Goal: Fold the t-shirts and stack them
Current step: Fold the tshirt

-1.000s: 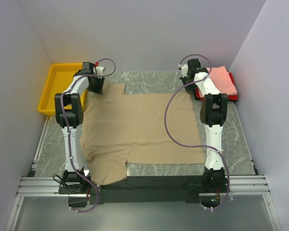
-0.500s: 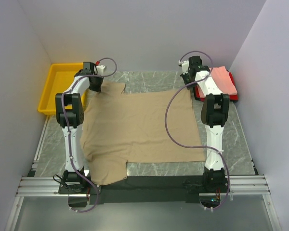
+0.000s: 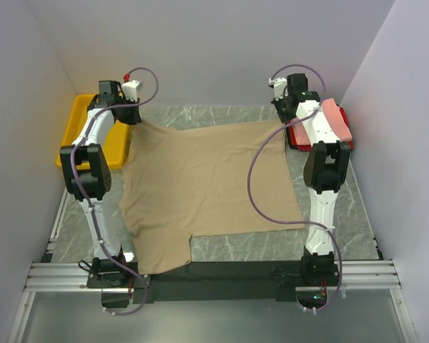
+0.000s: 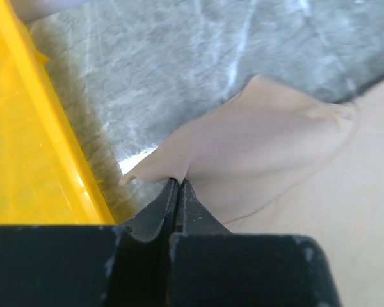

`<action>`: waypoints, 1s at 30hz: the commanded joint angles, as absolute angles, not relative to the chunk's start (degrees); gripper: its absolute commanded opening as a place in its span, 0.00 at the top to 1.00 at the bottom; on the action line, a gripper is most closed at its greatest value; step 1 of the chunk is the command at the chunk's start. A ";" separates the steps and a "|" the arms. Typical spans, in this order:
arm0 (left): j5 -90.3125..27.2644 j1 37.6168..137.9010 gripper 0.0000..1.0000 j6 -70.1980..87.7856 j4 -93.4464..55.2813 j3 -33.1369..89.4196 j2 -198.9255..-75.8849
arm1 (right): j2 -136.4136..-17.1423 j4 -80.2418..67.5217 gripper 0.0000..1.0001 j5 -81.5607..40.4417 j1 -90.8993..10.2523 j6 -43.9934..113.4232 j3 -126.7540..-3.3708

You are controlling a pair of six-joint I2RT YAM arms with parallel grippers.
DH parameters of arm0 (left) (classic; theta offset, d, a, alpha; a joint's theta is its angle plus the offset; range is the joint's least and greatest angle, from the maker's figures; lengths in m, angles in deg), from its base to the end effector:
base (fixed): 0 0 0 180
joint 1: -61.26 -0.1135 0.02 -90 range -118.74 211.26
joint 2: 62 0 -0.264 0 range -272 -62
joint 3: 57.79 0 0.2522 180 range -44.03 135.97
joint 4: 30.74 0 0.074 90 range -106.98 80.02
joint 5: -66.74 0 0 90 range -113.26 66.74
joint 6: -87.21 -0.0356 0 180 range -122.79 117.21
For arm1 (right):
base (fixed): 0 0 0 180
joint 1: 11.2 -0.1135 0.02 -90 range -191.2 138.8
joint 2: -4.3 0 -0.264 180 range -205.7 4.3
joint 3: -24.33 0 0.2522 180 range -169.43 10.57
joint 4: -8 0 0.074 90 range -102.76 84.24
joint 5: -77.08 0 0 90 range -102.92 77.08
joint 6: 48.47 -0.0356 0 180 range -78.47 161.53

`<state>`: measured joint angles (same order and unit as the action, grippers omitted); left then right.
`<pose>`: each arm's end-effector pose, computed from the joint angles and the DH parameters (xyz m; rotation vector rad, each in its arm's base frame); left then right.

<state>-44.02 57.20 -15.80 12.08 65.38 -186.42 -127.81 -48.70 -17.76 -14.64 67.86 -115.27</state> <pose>0.4981 0.0227 0.2512 0.3554 2.2659 -0.2704 0.5175 0.0341 0.2593 -0.6602 2.3356 -0.0785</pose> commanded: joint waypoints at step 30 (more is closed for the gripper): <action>-52.27 57.31 0.99 -19.84 23.71 38.51 -157.19 | -116.90 -52.52 1.00 -26.36 -11.46 77.30 -103.95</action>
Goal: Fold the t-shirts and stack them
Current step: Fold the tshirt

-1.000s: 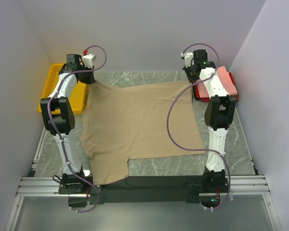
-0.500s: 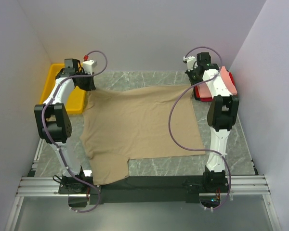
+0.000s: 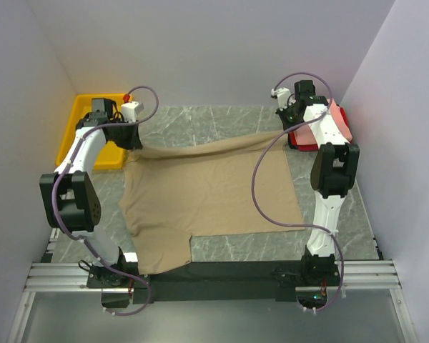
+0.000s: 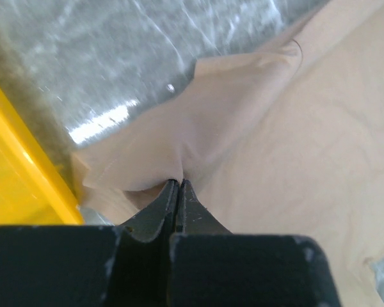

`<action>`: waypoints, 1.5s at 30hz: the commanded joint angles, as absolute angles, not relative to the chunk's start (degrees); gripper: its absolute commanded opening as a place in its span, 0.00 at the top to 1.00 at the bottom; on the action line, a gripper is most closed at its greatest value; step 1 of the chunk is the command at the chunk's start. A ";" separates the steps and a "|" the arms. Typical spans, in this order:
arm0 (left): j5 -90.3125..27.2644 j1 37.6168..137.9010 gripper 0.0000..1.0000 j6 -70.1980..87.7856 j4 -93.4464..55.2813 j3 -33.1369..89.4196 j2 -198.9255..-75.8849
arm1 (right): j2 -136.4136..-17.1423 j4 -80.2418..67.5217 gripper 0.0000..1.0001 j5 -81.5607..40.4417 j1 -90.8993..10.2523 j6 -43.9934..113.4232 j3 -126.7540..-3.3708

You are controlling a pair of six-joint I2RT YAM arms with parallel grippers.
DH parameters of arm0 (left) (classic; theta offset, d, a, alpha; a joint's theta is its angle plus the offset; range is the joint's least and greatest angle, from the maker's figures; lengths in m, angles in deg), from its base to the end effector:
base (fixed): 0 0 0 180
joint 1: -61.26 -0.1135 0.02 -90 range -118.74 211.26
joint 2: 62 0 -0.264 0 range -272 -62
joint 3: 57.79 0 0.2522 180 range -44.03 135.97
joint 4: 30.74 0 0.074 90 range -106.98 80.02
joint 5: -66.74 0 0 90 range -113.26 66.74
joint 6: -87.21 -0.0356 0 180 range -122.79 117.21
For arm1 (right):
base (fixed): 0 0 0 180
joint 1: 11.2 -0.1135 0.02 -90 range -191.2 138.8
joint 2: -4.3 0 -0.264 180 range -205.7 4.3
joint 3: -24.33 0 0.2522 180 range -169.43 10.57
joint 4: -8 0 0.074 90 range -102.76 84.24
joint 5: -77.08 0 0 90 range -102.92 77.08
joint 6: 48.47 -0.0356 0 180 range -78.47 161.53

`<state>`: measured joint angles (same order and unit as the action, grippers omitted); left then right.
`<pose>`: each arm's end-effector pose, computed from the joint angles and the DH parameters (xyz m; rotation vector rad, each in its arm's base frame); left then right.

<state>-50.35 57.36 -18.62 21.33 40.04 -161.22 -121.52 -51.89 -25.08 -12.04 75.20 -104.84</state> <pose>0.3776 0.0095 0.2831 0.4401 2.3719 -0.4347 0.4861 0.0146 0.2515 -0.8258 2.3862 0.0435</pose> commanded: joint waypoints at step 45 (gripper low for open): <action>-45.06 58.01 0.99 -26.60 28.11 24.62 -154.46 | -110.83 -56.48 1.00 -23.82 -10.93 95.84 -84.27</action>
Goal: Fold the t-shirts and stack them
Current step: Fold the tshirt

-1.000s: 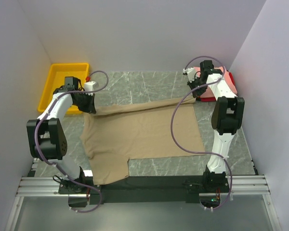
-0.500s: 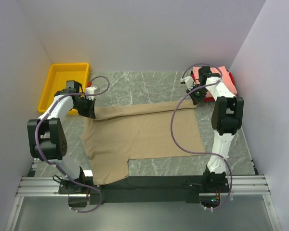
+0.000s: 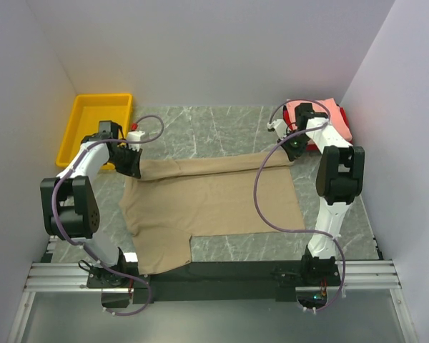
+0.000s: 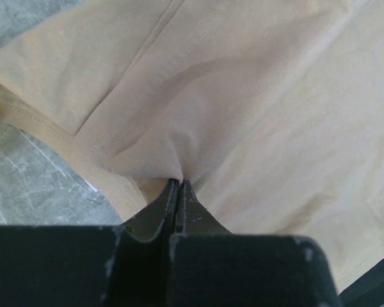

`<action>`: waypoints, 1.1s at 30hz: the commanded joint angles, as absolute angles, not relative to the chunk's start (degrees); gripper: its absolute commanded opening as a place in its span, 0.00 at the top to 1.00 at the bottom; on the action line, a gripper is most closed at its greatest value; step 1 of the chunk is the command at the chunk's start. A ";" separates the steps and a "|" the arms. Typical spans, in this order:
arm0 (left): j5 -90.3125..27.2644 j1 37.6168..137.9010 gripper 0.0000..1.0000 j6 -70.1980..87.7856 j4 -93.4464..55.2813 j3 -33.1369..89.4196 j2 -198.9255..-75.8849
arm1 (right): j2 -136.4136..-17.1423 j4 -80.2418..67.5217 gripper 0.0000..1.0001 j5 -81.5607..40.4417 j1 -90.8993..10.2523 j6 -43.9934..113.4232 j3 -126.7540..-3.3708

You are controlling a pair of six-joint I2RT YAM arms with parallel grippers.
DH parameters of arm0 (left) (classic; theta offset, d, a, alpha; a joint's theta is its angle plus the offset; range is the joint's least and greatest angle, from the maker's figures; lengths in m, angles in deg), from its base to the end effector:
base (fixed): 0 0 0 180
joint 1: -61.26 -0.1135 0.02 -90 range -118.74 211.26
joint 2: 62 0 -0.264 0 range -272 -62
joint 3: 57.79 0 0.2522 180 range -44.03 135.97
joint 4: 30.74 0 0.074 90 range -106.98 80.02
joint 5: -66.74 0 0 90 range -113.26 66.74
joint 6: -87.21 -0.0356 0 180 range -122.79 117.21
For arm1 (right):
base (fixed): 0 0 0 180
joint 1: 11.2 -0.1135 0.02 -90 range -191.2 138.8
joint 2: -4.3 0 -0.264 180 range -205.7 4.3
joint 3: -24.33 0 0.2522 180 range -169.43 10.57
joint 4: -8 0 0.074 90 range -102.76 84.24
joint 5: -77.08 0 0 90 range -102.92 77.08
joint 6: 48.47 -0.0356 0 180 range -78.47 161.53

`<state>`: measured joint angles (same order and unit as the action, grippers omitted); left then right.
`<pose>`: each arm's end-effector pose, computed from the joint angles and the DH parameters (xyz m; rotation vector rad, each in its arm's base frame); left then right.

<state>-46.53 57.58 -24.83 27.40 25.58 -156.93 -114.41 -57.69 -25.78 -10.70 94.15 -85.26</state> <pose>0.3270 0.0069 0.2259 0.5245 2.6271 -0.4307 0.4244 0.0042 0.2002 -1.2693 2.4996 0.1154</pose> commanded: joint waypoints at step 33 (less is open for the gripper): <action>-42.25 60.82 0.53 -26.34 23.80 39.82 -171.15 | -118.39 -68.25 0.70 -23.82 -17.44 92.42 -88.93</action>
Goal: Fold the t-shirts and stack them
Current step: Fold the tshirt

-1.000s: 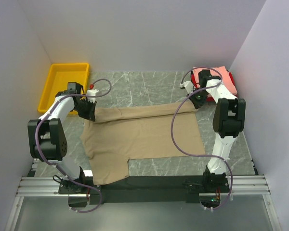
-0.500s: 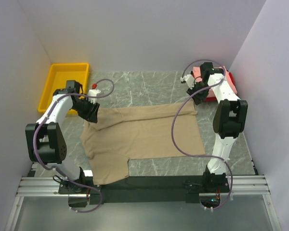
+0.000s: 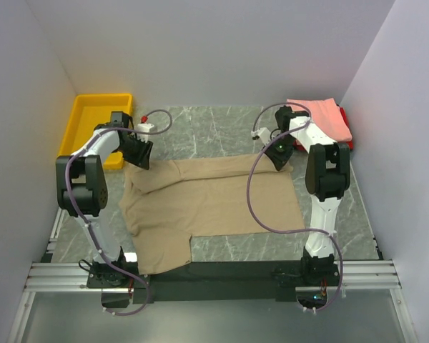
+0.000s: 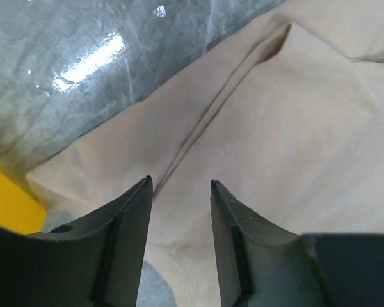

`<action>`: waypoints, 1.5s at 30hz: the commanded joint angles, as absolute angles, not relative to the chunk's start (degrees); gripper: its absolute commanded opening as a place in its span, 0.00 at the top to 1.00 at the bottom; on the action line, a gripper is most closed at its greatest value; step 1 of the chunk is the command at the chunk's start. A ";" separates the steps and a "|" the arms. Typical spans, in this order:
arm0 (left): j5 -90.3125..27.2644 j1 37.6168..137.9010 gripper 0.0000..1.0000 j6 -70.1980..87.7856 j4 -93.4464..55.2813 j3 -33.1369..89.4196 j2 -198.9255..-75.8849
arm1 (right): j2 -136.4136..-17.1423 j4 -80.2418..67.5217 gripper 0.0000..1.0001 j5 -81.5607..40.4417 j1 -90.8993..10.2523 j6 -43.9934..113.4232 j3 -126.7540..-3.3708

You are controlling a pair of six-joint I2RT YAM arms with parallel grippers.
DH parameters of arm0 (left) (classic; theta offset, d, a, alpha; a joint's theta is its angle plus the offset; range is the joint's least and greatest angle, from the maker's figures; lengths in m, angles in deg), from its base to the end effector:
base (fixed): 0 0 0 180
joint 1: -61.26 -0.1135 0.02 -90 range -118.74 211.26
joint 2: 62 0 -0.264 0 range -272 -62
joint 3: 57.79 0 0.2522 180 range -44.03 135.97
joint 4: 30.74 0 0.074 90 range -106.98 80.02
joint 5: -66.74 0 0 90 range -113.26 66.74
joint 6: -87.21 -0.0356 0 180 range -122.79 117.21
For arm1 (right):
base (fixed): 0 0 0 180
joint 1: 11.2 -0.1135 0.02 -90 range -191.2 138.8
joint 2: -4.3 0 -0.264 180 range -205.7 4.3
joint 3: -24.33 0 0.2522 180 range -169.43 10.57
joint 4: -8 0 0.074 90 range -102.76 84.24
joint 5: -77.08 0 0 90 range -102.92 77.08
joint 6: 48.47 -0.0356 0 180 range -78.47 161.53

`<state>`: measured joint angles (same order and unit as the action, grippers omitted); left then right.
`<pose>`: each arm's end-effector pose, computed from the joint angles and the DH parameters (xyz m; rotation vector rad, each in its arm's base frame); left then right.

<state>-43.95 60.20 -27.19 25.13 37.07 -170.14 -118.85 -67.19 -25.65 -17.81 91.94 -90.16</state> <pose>0.3860 -0.0054 0.2062 0.6318 2.6127 -0.3694 0.4216 0.0568 0.1885 -1.4234 2.5834 0.2462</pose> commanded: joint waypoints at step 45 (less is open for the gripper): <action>-57.89 71.19 0.99 -35.75 23.45 40.36 -168.88 | -116.72 -74.76 0.64 -25.75 -16.91 92.42 -93.93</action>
<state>-54.16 70.58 -37.05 22.02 41.95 -175.88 -118.83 -74.03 -25.93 -17.26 92.53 -92.19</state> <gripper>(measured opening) 0.013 0.364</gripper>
